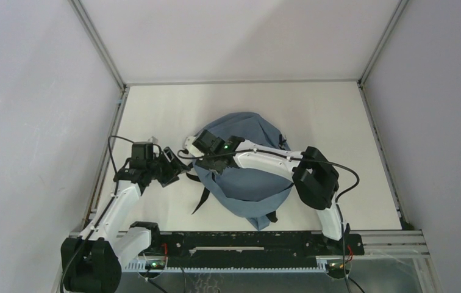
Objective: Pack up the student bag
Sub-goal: Zip the student bag at the center of the board.
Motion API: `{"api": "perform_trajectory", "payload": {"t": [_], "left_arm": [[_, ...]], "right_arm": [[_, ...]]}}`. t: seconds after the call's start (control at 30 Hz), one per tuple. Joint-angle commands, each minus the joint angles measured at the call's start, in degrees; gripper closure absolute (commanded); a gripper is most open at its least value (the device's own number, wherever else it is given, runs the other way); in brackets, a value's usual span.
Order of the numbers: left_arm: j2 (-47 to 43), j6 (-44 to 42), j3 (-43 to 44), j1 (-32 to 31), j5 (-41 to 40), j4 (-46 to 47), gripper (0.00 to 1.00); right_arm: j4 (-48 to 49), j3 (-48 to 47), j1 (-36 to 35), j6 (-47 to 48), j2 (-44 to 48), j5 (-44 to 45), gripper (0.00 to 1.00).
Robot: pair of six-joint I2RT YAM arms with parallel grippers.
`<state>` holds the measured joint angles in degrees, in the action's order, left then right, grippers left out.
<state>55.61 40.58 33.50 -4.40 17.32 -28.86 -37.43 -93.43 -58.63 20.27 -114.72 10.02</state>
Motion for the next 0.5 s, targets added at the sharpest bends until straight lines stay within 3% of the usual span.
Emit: {"api": "perform_trajectory", "payload": {"t": [0.0, 0.13, 0.23, 0.47], "left_arm": [[-0.42, 0.03, -0.85, 0.43, 1.54, 1.26, 0.35], [-0.34, 0.18, -1.06, 0.44, 1.68, 1.59, 0.35], [-0.16, 0.44, -1.06, 0.36, 2.37, 1.9, 0.35], [0.45, 0.56, -1.31, 0.37, 2.92, 2.54, 0.36]], "right_arm": [[3.0, -2.41, 0.13, 0.8, -1.65, 3.24, 0.46], [5.11, -2.58, 1.19, -1.67, -1.93, 3.54, 0.72], [6.1, -2.18, 1.86, -3.44, -1.31, 3.6, 0.85], [9.16, 0.3, 3.66, -7.63, 2.24, 0.91, 0.94]]}}
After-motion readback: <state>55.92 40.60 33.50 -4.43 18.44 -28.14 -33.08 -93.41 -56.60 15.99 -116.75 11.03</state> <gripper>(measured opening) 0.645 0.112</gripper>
